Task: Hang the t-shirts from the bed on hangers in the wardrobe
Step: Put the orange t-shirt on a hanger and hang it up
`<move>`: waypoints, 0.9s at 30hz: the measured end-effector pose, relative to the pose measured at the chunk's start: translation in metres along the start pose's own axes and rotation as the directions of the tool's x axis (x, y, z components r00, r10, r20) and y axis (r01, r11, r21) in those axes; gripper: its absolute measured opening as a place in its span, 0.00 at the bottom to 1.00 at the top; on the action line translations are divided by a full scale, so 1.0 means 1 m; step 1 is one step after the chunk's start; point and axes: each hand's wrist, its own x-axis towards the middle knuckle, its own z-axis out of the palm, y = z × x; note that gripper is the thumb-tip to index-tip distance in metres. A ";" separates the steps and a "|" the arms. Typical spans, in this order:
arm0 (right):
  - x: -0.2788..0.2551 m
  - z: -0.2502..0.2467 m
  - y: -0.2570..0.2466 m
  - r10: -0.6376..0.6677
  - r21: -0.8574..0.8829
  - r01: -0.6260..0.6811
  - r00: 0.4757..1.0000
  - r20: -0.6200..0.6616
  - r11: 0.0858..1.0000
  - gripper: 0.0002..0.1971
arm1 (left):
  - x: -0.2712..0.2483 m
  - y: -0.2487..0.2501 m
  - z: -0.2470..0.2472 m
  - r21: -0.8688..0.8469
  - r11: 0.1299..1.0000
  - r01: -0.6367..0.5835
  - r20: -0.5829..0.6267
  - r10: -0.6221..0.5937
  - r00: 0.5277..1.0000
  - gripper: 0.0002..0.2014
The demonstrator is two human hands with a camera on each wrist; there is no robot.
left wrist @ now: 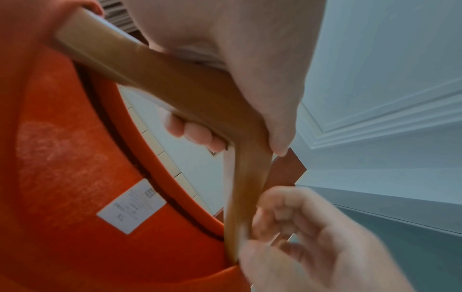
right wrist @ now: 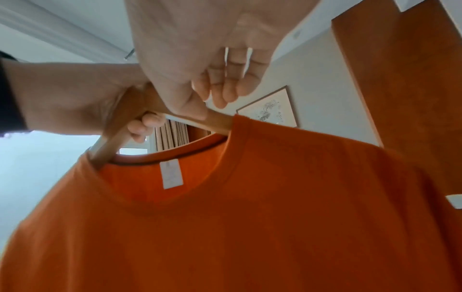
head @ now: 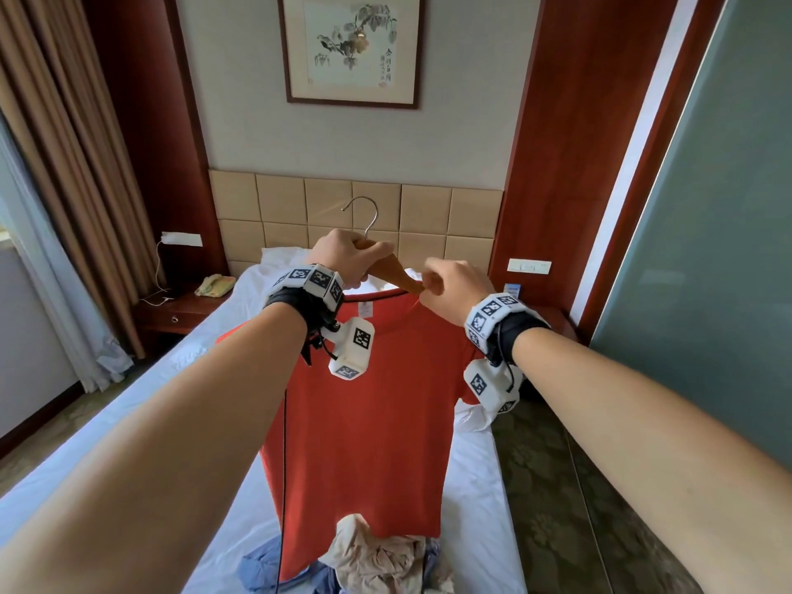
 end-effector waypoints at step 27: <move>0.020 0.008 -0.029 0.056 0.242 -0.099 0.982 0.181 0.965 0.16 | -0.007 0.002 0.003 -0.104 0.981 -0.162 0.178 0.179 0.968 0.19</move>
